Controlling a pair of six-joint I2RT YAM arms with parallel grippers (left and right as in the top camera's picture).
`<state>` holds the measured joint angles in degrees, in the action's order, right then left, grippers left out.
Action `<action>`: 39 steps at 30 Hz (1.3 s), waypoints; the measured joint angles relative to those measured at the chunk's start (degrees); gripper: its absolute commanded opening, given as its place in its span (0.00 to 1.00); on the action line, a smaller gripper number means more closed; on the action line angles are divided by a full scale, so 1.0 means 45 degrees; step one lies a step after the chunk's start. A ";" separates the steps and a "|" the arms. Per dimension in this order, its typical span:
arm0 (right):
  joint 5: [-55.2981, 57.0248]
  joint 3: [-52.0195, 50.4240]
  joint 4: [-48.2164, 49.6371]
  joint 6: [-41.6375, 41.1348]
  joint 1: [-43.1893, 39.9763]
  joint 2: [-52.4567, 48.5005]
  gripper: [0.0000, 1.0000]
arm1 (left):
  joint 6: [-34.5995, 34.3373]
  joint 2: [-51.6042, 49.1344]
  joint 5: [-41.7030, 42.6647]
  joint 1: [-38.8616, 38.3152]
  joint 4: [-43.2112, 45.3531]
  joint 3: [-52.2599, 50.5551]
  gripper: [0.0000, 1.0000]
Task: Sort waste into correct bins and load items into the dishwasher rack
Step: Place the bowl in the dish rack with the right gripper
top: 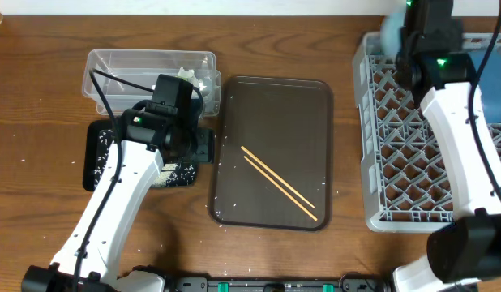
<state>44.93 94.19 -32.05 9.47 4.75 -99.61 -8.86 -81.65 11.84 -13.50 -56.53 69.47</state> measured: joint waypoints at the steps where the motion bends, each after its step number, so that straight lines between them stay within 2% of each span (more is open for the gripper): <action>1: 0.0753 -0.0019 0.0019 -0.0019 -0.0107 -0.0180 0.01 | -0.0005 0.0000 0.0000 0.0000 0.0005 0.0000 0.60; 8: 0.4167 -0.0112 -0.0058 -0.0408 -0.0850 -0.1967 0.01 | -0.0034 0.0000 0.0049 0.0000 0.0005 0.0000 0.60; 18: 0.5323 -0.0233 -0.1778 -0.2045 -0.0476 -0.3619 0.01 | -0.0034 0.0000 0.0053 0.0000 0.0005 0.0000 0.61; 25: 0.4872 -0.0209 -0.3050 -0.3113 0.0325 -0.3614 0.01 | -0.0034 0.0000 0.0053 0.0000 0.0000 0.0000 0.61; 39: 0.1156 -0.0209 -0.6086 -0.4843 0.0593 -0.3463 0.02 | -0.0034 0.0000 0.0053 0.0000 0.0005 0.0000 0.61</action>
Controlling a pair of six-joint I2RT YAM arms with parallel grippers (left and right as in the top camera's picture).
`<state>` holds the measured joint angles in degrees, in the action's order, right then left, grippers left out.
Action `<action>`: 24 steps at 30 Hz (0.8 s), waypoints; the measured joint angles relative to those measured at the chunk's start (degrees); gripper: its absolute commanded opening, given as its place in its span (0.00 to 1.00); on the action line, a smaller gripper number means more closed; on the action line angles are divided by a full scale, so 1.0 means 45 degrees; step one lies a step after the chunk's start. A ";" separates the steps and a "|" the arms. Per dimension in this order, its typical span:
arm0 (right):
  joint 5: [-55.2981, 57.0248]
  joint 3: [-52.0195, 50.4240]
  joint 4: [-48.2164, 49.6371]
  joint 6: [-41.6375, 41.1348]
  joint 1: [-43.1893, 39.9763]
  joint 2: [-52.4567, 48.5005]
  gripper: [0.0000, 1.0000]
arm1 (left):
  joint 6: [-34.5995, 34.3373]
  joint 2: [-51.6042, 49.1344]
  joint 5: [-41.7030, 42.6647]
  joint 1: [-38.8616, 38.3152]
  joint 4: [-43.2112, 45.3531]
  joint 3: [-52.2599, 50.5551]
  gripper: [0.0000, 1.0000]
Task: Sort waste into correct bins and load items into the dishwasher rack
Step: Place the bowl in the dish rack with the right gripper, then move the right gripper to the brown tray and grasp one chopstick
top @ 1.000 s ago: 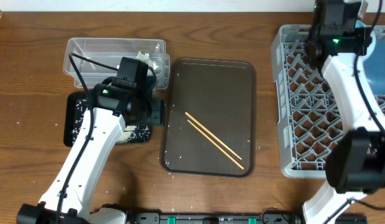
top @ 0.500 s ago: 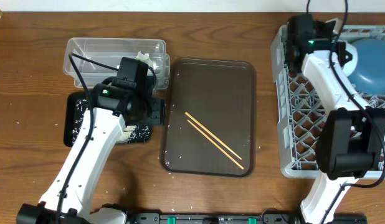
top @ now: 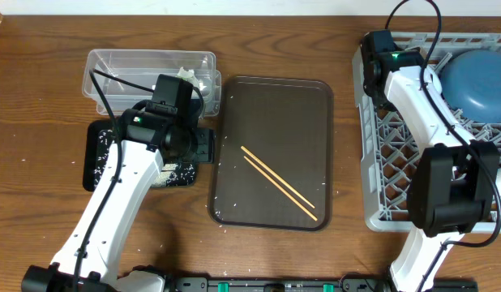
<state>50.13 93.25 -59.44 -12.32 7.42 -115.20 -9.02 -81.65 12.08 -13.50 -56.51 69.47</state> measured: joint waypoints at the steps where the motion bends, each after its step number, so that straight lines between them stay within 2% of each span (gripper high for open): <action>1: -0.0277 0.0000 0.0015 -0.0039 0.0000 0.0049 0.03 | 0.0000 0.0000 0.0000 0.0000 0.0000 0.0000 0.61; 2: -0.0554 0.0000 0.0034 -0.0063 0.0000 0.0102 0.05 | 0.0000 0.0000 0.0000 0.0000 0.0000 0.0000 0.61; 4: -0.1428 -0.0039 0.0141 -0.0068 0.0005 0.0359 0.23 | 0.0000 0.0000 0.0000 0.0000 0.0000 0.0000 0.61; 5: -0.1768 -0.0049 0.0228 -0.0141 0.0019 0.0505 0.50 | 0.0000 0.0000 0.0000 0.0000 0.0000 0.0000 0.61; 6: -0.2161 -0.0058 0.0325 -0.0146 0.0063 0.0801 0.65 | 0.0000 0.0000 0.0005 0.0000 -0.0005 0.0000 0.61; 7: -0.2438 -0.0068 0.0379 -0.0117 0.0107 0.1093 0.69 | 0.0000 0.0000 0.0000 0.0000 0.0000 0.0000 0.61; 15: -0.6659 -0.0049 0.0622 0.0291 0.0272 0.4643 0.73 | 0.0000 0.0000 0.0000 0.0000 0.0000 0.0000 0.61; 18: -0.9204 -0.0010 0.0457 0.0709 0.0369 0.4818 0.73 | 0.0000 0.0000 0.0000 0.0000 0.0000 0.0000 0.61; 24: -1.2016 -0.0321 0.0355 0.2040 0.1792 0.4012 0.70 | 0.0000 0.0000 0.0000 0.0000 0.0000 0.0000 0.62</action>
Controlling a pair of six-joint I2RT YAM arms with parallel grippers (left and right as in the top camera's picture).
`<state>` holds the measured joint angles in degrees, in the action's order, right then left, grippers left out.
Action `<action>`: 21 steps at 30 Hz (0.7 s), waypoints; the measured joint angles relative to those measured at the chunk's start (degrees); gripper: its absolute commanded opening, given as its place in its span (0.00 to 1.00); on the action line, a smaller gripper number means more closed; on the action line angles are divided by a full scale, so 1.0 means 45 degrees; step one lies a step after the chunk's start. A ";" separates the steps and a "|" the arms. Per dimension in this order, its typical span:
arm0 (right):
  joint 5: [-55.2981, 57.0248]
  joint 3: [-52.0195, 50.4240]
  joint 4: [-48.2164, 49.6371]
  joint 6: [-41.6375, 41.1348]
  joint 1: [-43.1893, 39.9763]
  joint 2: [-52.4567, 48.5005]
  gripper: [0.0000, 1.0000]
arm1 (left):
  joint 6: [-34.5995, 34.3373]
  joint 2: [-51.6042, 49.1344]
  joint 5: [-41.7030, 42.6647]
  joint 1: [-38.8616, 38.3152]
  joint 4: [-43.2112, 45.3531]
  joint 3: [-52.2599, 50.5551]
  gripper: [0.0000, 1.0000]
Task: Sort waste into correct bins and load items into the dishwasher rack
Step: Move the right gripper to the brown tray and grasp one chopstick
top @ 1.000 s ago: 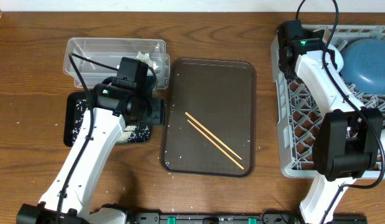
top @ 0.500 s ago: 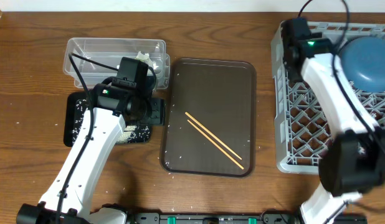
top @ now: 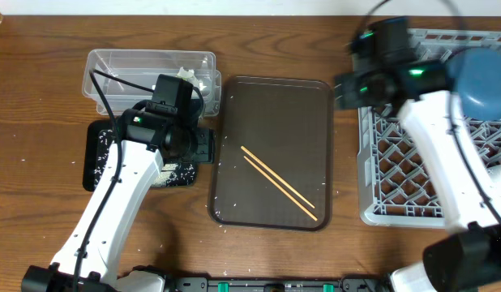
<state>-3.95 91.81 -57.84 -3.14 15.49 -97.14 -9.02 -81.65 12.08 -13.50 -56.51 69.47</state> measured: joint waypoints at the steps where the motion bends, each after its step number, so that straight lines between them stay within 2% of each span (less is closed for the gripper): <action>1: -0.0369 -0.0204 0.0005 0.0364 0.0389 -0.0155 0.70 | 0.0000 0.0000 0.0000 0.0000 0.0000 0.0000 0.62; 6: -0.1389 -0.1452 -0.0097 0.1802 0.2181 -0.0855 0.67 | -0.0092 0.0000 -0.0180 0.0000 -0.0049 0.0000 0.62; 10: -0.1608 -0.2579 -0.0005 0.2288 0.3220 -0.1423 0.65 | -0.0763 0.0000 -0.0782 0.0301 -0.0340 0.0000 0.61; 13: -0.1690 -0.3293 0.0345 0.2467 0.3599 -0.1749 0.64 | -0.1321 0.0000 -0.1069 0.1069 -0.0495 0.0000 0.61; 17: -0.1690 -0.4240 0.1268 0.2569 0.3871 -0.1831 0.57 | -0.1928 0.0000 -0.1200 0.2273 -0.0748 0.0000 0.62; 21: -0.1549 -0.5095 0.2409 0.2501 0.4148 -0.1831 0.56 | -0.2317 0.0000 -0.1277 0.3249 -0.0952 0.0000 0.62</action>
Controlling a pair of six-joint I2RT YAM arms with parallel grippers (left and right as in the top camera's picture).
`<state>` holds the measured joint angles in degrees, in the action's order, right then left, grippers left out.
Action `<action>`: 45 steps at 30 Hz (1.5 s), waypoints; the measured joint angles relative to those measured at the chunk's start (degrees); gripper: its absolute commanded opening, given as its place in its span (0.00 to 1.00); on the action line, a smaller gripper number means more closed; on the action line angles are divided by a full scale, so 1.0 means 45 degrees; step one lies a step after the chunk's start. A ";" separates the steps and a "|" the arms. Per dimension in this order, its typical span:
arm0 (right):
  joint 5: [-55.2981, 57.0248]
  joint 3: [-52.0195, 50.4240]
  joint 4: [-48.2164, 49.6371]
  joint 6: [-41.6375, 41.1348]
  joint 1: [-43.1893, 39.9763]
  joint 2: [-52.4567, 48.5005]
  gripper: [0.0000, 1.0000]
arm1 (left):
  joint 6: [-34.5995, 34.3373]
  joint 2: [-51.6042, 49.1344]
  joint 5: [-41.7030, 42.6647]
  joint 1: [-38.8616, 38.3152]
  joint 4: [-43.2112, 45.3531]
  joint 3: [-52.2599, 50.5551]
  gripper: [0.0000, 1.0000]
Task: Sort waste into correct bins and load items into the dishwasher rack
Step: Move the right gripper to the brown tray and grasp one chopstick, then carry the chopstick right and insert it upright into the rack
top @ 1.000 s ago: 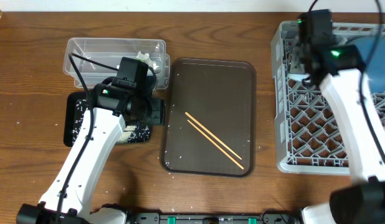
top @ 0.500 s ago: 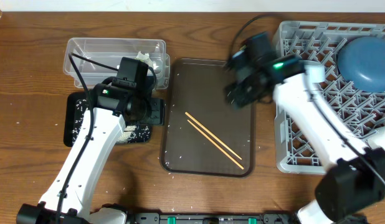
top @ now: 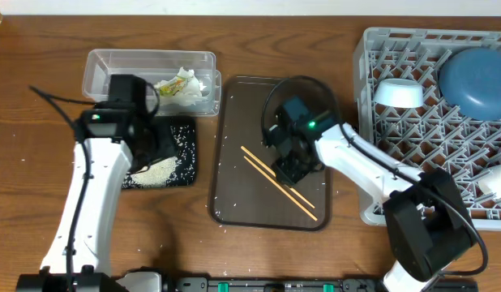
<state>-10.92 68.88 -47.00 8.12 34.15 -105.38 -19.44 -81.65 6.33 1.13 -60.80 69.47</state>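
Observation:
Two chopsticks (top: 293, 193) lie side by side, slanting across the brown tray (top: 238, 105). My right gripper (top: 286, 169) hangs right over their middle; its dark fingers hide whether they grip anything. My left gripper (top: 151, 139) is over the black tray (top: 179, 158), which carries white crumbs; its jaws blend into the dark surface. Crumpled paper waste (top: 180, 83) lies in the clear plastic bin (top: 104, 69). At the right, the grey dishwasher rack (top: 413, 154) holds a blue bowl (top: 475, 77) and a white bowl (top: 399, 93).
A white item (top: 498, 182) sits at the rack's right edge. The clear bin and the black tray stand close together left of the brown tray. The wooden table (top: 40, 186) shows bare wood at far left and along the front.
My right gripper went from the rack's near-left corner to the brown tray, over the chopsticks. The left arm shifted left, uncovering the black tray and the paper in the bin. The white bowl now shows in the rack.
First my right gripper was at the rack's far left corner with something pale and round by it. It stayed over the rack's left side, then reached its left edge. The left gripper stayed between black and brown trays. Now the right is over the chopsticks, the left further left.

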 measured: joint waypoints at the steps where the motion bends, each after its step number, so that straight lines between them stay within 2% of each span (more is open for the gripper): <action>1: 0.0155 -0.0262 0.0291 -0.0063 0.0121 0.0000 0.56 | -0.0039 0.0000 -0.0029 0.0165 -0.0053 0.0000 0.62; 6: 0.1107 -0.1243 0.1243 -0.0350 0.0597 0.0000 0.56 | -0.0112 0.0000 -0.0073 0.0539 -0.0146 0.0000 0.62; 9: 0.1506 -0.1515 0.1666 -0.0495 0.0738 0.0034 0.52 | -0.0117 0.0000 -0.0073 0.0539 -0.0146 0.0000 0.62; 13: 0.2220 -0.1671 0.2064 -0.1010 0.0797 0.0068 0.36 | -0.0117 0.0000 -0.0073 0.0539 -0.0146 0.0000 0.62; 17: 0.3026 -0.1724 0.2103 -0.1894 0.0797 0.0087 0.15 | -0.0126 0.0000 -0.0073 0.0539 -0.0151 0.0000 0.62; 21: 0.3546 -0.1753 0.2225 -0.2506 0.0797 0.0107 0.01 | -0.0180 0.0000 -0.0073 0.0539 -0.0151 0.0000 0.62; 36: 0.3643 -0.1525 0.1637 -0.3478 0.0797 0.0126 0.02 | -0.0296 0.0000 -0.0073 0.0539 -0.0155 0.0000 0.62; 37: 0.3633 -0.1447 0.1491 -0.3512 0.0797 0.0136 0.04 | -0.0296 0.0000 -0.0073 0.0539 -0.0155 0.0000 0.62; 41: 0.3599 -0.0908 0.1263 -0.3672 0.0797 0.0515 0.26 | -0.0301 0.0000 -0.0073 0.0539 -0.0155 0.0000 0.62; 45: 0.3575 -0.0476 0.1375 -0.3716 0.0797 0.1219 0.30 | -0.0296 0.0000 -0.0073 0.0539 -0.0155 0.0000 0.62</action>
<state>5.17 66.74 -40.82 -8.60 37.74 -99.90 -20.78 -81.65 6.00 3.55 -61.49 69.47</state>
